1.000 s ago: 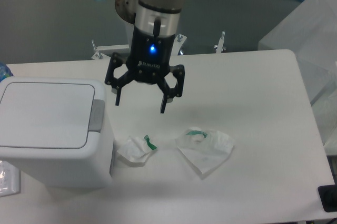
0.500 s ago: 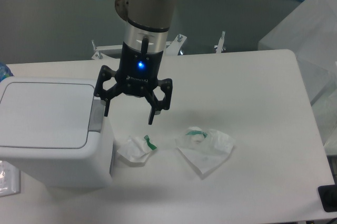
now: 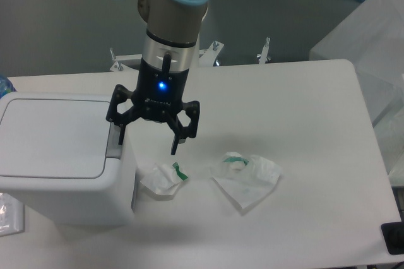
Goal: Open the trash can
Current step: 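Press the grey button on the trash can with the gripper fingertip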
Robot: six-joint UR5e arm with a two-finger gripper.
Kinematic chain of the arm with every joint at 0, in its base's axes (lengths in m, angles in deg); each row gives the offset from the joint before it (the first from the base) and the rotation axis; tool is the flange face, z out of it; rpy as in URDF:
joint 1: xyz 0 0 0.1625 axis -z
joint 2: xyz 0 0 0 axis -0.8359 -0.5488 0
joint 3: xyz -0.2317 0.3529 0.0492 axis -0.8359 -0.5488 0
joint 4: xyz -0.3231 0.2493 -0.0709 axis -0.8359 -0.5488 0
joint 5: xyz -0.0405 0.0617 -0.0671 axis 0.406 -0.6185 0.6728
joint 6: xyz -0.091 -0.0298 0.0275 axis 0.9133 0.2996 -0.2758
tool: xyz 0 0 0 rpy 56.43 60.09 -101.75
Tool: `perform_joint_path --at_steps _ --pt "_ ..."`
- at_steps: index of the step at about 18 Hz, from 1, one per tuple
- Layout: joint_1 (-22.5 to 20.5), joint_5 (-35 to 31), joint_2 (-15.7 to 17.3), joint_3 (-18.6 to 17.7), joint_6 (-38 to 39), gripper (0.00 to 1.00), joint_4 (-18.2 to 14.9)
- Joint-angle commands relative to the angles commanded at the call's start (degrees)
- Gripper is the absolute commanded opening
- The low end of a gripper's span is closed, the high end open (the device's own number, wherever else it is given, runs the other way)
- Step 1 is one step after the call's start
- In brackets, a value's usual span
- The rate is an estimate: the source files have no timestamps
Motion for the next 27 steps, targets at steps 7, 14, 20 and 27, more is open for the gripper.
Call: perform_joint_path --at_steps 7,14,20,27 --pt "0.44 -0.09 -0.26 -0.35 -0.09 1.0 0.0" --pt "0.44 -0.17 -0.26 -1.05 -0.18 1.0 0.09" --pt "0.44 -0.09 -0.26 -1.06 -0.09 1.0 0.09" --pt "0.35 0.0 -0.17 3.32 -0.53 1.0 0.09"
